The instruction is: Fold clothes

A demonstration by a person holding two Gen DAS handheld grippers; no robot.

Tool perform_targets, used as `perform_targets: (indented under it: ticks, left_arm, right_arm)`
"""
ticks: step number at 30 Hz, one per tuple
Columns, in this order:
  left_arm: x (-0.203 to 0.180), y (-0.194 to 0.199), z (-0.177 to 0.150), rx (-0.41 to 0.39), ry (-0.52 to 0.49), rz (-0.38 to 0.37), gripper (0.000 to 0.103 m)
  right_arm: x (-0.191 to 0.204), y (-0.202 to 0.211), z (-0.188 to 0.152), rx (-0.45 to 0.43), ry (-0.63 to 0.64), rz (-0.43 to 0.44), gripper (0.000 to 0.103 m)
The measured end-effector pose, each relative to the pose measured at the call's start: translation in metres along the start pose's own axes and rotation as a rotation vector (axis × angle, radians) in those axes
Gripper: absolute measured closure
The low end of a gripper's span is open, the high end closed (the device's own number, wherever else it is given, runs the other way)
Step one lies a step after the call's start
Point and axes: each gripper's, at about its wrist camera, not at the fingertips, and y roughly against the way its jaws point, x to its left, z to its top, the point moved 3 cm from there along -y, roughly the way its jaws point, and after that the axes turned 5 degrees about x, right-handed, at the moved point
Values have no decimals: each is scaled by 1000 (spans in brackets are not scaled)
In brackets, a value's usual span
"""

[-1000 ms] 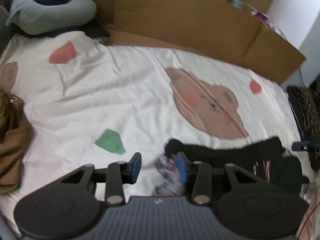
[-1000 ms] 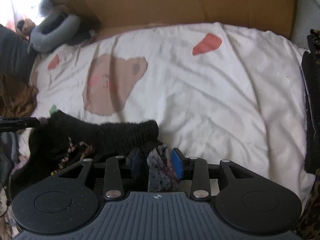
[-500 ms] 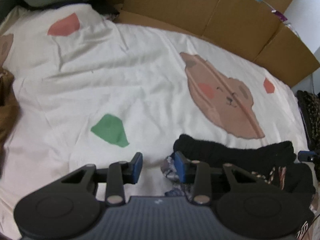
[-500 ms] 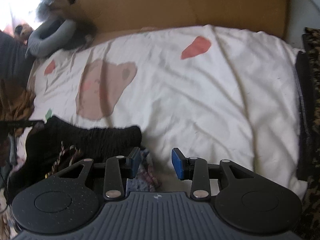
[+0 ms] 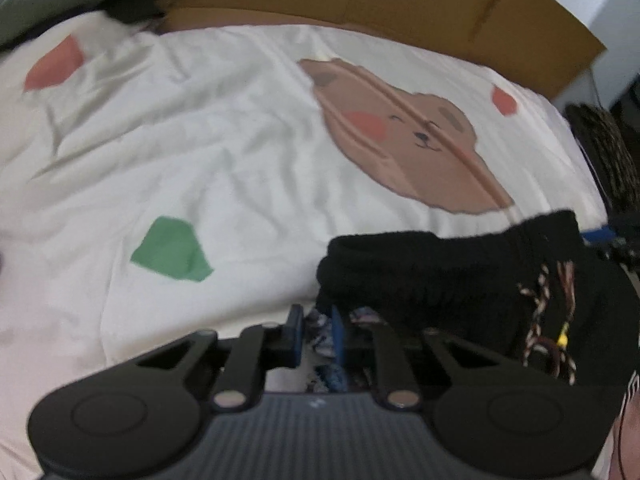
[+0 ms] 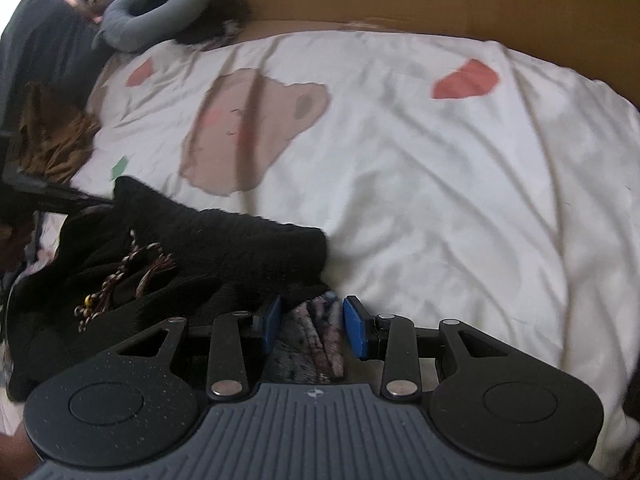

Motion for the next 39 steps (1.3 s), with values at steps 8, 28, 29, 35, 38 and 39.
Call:
perform_targets:
  ticks: [8, 28, 29, 35, 38, 39]
  left_arm:
    - [7, 17, 5, -27, -21, -23, 78]
    - [-3, 8, 14, 18, -72, -194, 65]
    - [-6, 9, 15, 20, -75, -229, 48]
    - [-25, -3, 8, 70, -191, -156, 30]
    - [-10, 7, 12, 44, -110, -199, 30]
    - [-4, 11, 14, 31, -90, -200, 30]
  right_arm:
    - [4, -3, 5, 9, 70, 20, 61]
    - [2, -6, 12, 48, 140, 36, 59]
    - [1, -6, 13, 52, 143, 40, 59]
    - [1, -9, 13, 65, 146, 55, 59]
    - [1, -9, 14, 66, 153, 58, 59]
    - [0, -9, 14, 66, 151, 60, 59]
